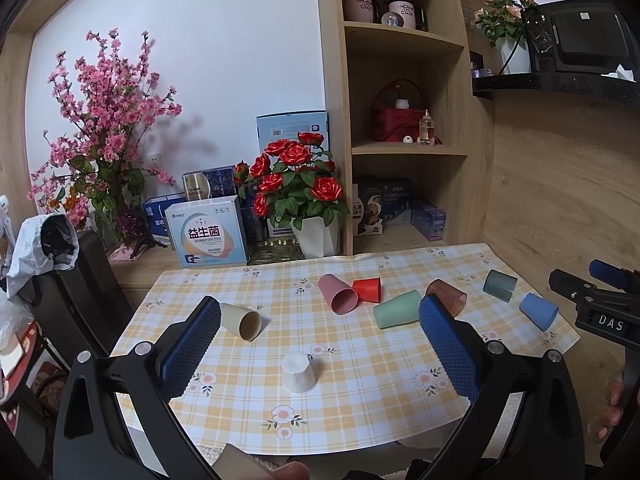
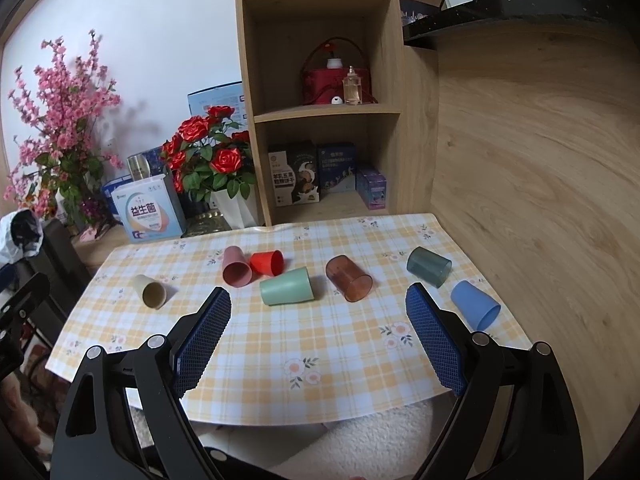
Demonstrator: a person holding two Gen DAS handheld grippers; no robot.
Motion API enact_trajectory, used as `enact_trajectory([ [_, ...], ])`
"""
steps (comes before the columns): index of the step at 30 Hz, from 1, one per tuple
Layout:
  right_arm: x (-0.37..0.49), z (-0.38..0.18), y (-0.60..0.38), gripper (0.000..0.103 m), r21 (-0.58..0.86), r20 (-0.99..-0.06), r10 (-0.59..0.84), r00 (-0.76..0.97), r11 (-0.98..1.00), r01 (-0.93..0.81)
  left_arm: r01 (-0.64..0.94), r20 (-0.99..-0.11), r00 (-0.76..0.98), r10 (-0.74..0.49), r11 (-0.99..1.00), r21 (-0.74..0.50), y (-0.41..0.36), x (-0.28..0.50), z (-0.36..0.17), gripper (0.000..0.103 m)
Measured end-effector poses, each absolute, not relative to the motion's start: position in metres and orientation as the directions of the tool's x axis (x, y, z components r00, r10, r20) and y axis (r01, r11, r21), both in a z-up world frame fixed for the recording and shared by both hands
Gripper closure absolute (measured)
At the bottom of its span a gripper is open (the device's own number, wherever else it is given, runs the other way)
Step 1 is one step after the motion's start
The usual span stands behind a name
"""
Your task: Flip cup upside down
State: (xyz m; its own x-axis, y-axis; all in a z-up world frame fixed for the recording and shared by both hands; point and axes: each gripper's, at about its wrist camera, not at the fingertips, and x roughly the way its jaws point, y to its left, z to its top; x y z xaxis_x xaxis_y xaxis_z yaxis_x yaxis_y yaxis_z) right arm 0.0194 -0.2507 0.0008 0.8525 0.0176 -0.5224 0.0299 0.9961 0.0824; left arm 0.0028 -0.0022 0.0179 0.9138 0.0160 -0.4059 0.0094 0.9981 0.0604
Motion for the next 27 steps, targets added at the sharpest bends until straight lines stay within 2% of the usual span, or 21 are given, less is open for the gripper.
enact_trajectory([
  [27, 0.0196, 0.0005, -0.2527, 0.017, 0.082, -0.524, 0.013, 0.852, 0.996, 0.035, -0.018, -0.387, 0.921, 0.046, 0.997, 0.076, -0.0001, 0.0001, 0.0211, 0.006],
])
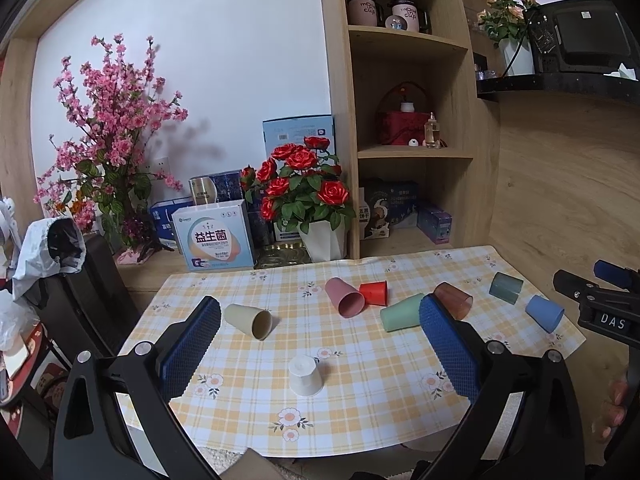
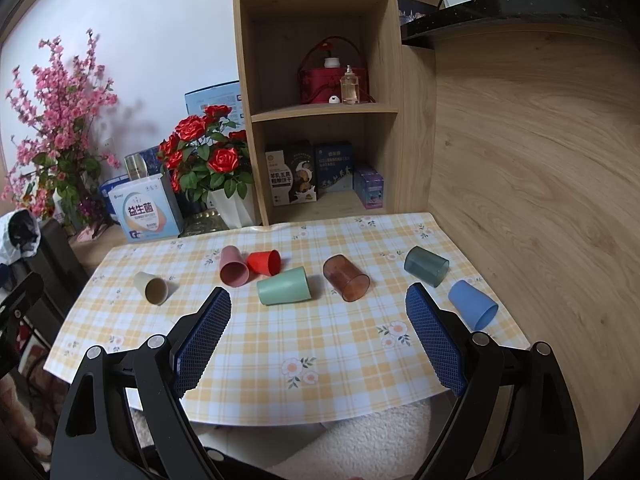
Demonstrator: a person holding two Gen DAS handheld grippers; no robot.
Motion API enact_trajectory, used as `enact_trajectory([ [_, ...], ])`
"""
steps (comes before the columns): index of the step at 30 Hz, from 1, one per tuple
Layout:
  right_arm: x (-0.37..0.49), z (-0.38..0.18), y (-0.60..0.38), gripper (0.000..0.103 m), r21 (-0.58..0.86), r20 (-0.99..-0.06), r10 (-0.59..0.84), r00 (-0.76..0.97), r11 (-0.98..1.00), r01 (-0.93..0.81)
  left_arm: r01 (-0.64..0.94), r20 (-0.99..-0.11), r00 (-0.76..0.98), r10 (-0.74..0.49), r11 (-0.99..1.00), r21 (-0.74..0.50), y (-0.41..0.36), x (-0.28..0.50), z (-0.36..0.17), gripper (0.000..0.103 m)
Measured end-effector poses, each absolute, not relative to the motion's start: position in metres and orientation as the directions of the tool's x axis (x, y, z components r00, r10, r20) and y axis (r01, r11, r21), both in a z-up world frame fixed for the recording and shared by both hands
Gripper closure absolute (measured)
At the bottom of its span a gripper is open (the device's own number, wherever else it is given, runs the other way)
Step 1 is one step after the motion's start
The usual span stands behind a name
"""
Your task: Flip cup upside down
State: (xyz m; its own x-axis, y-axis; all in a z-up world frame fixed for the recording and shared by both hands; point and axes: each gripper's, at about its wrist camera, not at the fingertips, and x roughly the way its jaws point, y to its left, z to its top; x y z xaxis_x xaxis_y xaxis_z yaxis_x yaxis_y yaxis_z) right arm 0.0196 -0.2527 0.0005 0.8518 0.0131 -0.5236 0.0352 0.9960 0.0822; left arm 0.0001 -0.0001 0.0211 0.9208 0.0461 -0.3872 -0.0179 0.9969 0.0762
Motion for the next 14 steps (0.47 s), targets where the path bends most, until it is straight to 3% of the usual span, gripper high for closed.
enact_trajectory([
  [14, 0.0195, 0.0010, -0.2531, 0.017, 0.080, -0.525, 0.013, 0.851, 0.996, 0.034, -0.018, -0.382, 0.923, 0.046, 0.997, 0.076, 0.0018, 0.0002, 0.0198, 0.006],
])
